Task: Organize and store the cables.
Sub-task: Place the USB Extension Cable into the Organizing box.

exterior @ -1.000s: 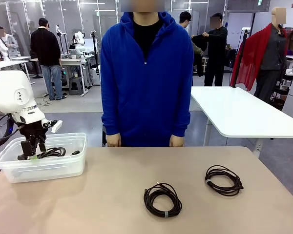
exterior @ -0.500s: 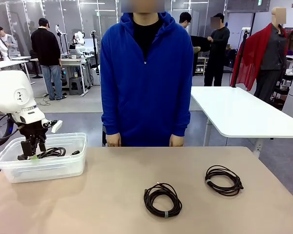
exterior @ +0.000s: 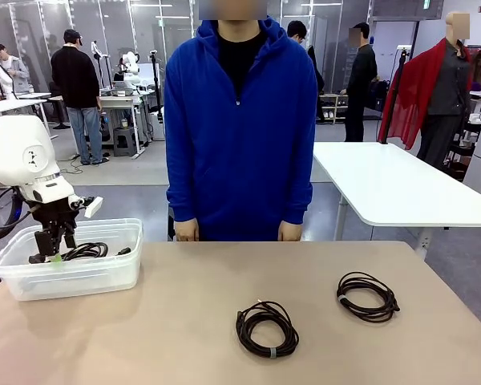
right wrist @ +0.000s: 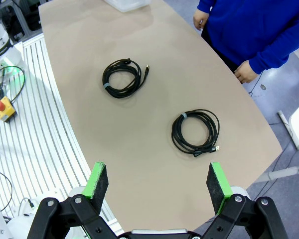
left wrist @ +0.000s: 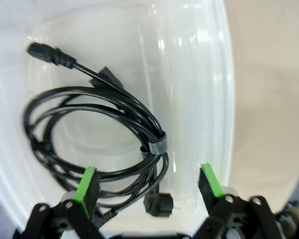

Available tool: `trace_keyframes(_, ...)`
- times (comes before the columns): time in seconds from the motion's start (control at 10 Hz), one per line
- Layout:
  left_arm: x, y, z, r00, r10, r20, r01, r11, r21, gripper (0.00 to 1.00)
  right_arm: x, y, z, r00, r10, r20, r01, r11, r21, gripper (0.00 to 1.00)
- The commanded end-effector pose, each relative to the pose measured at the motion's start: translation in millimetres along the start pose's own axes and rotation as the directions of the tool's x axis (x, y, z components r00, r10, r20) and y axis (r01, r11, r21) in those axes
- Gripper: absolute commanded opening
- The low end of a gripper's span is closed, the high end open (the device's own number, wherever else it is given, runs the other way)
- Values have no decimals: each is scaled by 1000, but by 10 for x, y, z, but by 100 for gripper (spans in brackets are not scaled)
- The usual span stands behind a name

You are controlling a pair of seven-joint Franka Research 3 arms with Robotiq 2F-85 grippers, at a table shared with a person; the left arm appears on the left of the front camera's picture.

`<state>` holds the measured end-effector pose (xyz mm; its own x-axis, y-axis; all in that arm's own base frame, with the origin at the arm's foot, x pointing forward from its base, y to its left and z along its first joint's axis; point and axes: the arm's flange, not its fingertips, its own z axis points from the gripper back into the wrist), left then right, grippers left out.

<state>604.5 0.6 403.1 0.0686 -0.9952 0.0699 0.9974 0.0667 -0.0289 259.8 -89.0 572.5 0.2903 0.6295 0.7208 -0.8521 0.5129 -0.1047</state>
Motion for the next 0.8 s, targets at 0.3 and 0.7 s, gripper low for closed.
trace_keyframes(0.3, -28, -632, 751, 981, 139, 133, -161, 971, 179, 100, -1, 8, 4, 1000, 3, 0, -3, 1000, -1, 100)
trace_keyframes(0.7, -179, -1071, 1140, 951, 162, 265, -228, 944, 241, 100, -1, 8, 4, 1000, 3, 0, -3, 1000, -1, 100)
